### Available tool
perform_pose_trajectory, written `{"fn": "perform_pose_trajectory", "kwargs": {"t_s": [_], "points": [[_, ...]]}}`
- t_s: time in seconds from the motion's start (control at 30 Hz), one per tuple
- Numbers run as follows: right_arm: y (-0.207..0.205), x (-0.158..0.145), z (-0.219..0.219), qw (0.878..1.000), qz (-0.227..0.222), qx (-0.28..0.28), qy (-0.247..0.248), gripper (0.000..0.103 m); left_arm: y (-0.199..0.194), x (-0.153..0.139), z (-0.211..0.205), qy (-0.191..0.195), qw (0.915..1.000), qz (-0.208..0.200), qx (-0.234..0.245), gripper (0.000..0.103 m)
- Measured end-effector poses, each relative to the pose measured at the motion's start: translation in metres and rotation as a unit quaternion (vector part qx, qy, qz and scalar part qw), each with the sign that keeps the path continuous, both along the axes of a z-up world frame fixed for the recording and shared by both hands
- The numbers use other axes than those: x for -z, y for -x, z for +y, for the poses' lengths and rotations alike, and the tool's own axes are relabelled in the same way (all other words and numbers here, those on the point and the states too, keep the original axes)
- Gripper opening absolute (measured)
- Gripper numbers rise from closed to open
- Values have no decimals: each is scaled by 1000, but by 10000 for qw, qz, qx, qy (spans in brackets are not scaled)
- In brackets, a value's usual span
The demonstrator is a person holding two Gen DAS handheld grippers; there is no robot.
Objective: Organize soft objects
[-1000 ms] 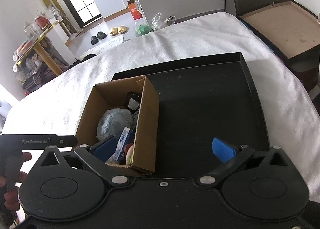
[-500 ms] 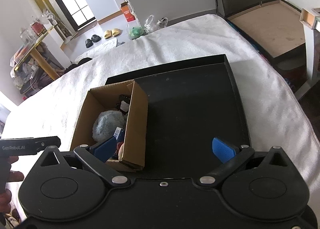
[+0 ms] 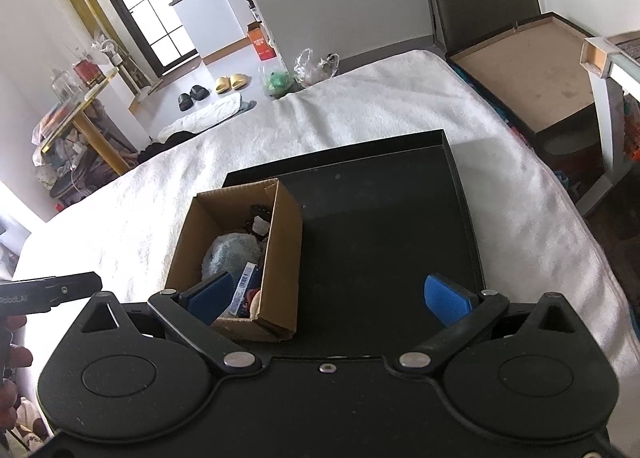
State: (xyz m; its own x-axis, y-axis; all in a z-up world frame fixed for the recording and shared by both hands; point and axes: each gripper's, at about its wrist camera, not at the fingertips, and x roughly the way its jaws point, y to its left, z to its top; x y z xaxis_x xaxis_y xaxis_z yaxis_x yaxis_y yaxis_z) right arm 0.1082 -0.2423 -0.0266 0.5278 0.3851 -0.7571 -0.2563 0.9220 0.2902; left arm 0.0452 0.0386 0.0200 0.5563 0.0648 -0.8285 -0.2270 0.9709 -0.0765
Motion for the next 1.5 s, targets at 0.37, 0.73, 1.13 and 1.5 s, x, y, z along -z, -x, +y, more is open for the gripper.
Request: {"fn": "perform_pose_trajectory", "kwargs": {"t_s": [0.37,0.73,1.13,1.5], "points": [[17,-17,-1,9999,-48,-78,111,103,24,-15,-3,18,9999,-143,6,103],[38,-38,3,9994,-207,-252,145,103,46,-32,-2,42,9993,-378,-6,103],[56,-43,1,9992,-248,-254,185,103,63,-33,-5,102,9991,-411,41,103],[68,-47,-1,9991,-278,-276,168,103,75,-37,-10,26,9991,-412,96,103]]}}
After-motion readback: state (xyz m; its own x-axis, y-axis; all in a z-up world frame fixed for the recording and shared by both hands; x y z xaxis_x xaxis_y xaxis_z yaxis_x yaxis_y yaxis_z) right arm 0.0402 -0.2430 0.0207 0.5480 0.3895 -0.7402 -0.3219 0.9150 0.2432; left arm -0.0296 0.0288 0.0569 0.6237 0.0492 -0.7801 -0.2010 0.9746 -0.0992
